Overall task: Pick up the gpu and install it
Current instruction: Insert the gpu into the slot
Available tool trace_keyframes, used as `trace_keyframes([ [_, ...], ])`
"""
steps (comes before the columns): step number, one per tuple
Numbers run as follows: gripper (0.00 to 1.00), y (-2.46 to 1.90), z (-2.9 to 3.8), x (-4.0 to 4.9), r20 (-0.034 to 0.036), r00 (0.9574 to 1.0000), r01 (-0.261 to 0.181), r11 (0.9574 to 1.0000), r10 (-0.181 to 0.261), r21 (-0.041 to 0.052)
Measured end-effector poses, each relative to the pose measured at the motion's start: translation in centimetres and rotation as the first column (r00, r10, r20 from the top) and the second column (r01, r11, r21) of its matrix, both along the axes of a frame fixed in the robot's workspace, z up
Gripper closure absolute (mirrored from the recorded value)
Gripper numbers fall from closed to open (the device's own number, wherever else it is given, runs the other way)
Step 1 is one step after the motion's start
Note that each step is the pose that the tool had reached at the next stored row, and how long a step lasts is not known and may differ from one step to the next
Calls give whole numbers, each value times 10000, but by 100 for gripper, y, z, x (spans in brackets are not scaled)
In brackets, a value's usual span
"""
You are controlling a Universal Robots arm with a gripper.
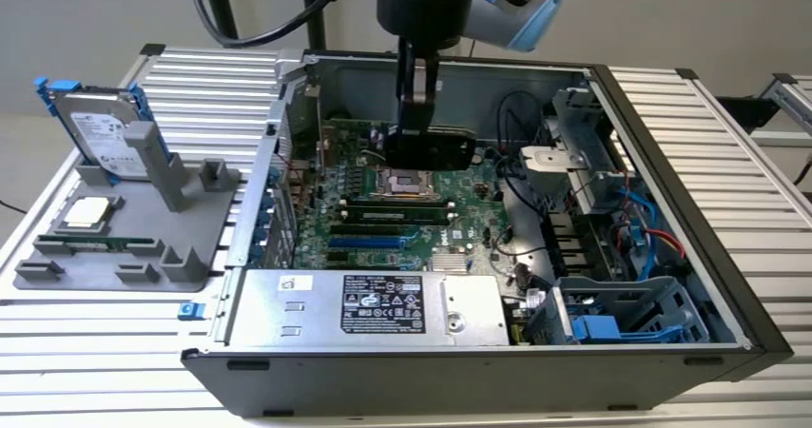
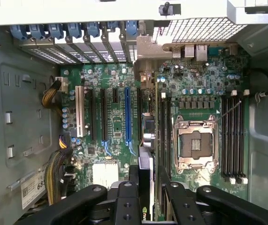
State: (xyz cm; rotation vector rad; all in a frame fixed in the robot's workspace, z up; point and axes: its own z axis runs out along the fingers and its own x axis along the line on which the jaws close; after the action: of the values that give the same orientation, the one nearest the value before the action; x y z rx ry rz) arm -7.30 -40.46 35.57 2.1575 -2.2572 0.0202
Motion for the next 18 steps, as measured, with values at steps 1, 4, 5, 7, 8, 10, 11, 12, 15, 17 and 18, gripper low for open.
trace_keyframes([
  [1,100,0,-4,0,-1,10000,0,10000,0,-5],
  [4,100,0,-18,0,0,10000,0,10000,0,-18],
  [5,100,0,-23,0,0,10000,0,10000,0,-23],
  [7,100,0,-32,0,0,10000,0,10000,0,-31],
  [8,100,0,-37,0,0,10000,0,10000,0,-36],
  [10,100,0,-46,0,-1,10000,0,10000,0,-46],
  [11,100,0,-51,0,0,10000,0,10000,0,-50],
  [12,100,0,-56,0,0,10000,0,10000,0,-53],
  [15,100,0,-70,0,0,10000,0,10000,0,-65],
  [17,100,0,-81,0,0,10000,0,10000,0,-72],
  [18,100,0,-86,0,0,10000,0,10000,0,-75],
])
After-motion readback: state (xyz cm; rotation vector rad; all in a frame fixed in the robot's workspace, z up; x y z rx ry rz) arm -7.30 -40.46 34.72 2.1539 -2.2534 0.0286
